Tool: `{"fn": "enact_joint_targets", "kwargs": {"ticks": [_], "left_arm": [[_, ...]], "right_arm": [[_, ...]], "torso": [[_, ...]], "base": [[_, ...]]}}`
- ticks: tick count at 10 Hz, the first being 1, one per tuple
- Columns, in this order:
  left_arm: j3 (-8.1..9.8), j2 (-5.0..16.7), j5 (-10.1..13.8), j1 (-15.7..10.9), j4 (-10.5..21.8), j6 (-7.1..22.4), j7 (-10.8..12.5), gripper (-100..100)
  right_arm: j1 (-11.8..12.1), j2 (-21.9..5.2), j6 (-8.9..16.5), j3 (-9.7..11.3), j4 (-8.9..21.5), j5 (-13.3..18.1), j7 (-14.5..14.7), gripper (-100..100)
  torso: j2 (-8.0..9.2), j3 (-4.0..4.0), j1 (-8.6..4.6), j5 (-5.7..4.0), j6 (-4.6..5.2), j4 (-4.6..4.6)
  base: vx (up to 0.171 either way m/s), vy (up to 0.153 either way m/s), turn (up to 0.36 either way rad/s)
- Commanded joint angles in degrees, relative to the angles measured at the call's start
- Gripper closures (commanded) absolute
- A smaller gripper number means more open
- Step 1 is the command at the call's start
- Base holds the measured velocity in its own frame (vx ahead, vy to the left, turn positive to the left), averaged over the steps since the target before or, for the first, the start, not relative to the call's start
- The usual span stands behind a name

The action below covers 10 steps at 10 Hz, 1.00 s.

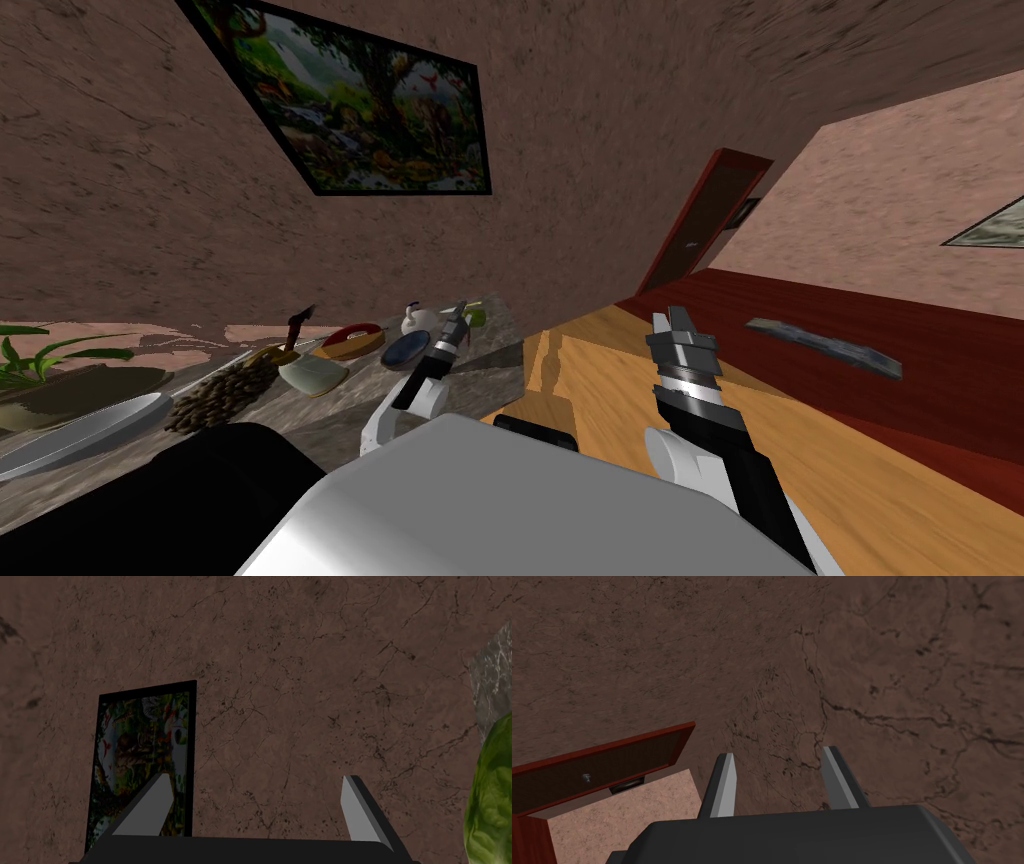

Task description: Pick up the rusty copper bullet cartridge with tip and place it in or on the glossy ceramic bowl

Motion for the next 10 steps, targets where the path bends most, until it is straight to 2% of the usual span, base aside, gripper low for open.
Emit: {"fn": "enact_joint_targets", "kwargs": {"ticks": [1, 5, 6, 8, 9, 10], "left_arm": [[0.31, 0.98, 0.18, 0.56, -0.50, 1.72, -0.37, -100], [1.05, 7.31, 1.11, 1.09, 0.86, 9.25, -3.14, -100], [1.05, 7.31, 1.11, 1.09, 0.86, 10.02, -3.14, -100], [1.18, 11.03, 1.93, 1.33, 1.81, 13.61, -4.51, -100], [1.18, 11.07, 1.93, 1.33, 1.81, 14.63, -4.51, -100], [1.17, 13.11, 2.44, 1.44, 2.36, 16.80, -5.17, -100]], "right_arm": [[0.00, 0.00, 0.00, 0.00, 0.00, 0.00, 0.00, 0], [0.00, 0.00, 0.00, 0.00, 0.00, 0.00, 0.00, 0], [0.00, 0.00, 0.00, 0.00, 0.00, 0.00, 0.00, 0], [0.00, 0.00, 0.00, 0.00, 0.00, 0.00, 0.00, 0], [0.00, 0.00, 0.00, 0.00, 0.00, 0.00, 0.00, 0], [0.00, 0.00, 0.00, 0.00, 0.00, 0.00, 0.00, 0]], "torso": [[0.00, 0.00, 0.00, 0.00, 0.00, 0.00], [0.02, 0.01, -0.02, 0.00, 0.01, 0.01], [0.01, 0.01, -0.01, 0.00, 0.00, 0.00], [0.04, 0.02, -0.02, -0.01, 0.01, 0.01], [0.01, 0.01, -0.03, -0.01, 0.02, 0.00], [0.03, 0.02, -0.04, -0.01, 0.01, 0.01]], "base": [[0.017, -0.004, 0.022], [0.019, -0.002, 0.056], [0.017, -0.004, 0.017], [0.017, -0.007, 0.016], [0.016, -0.008, 0.004], [0.014, -0.010, 0.000]]}}
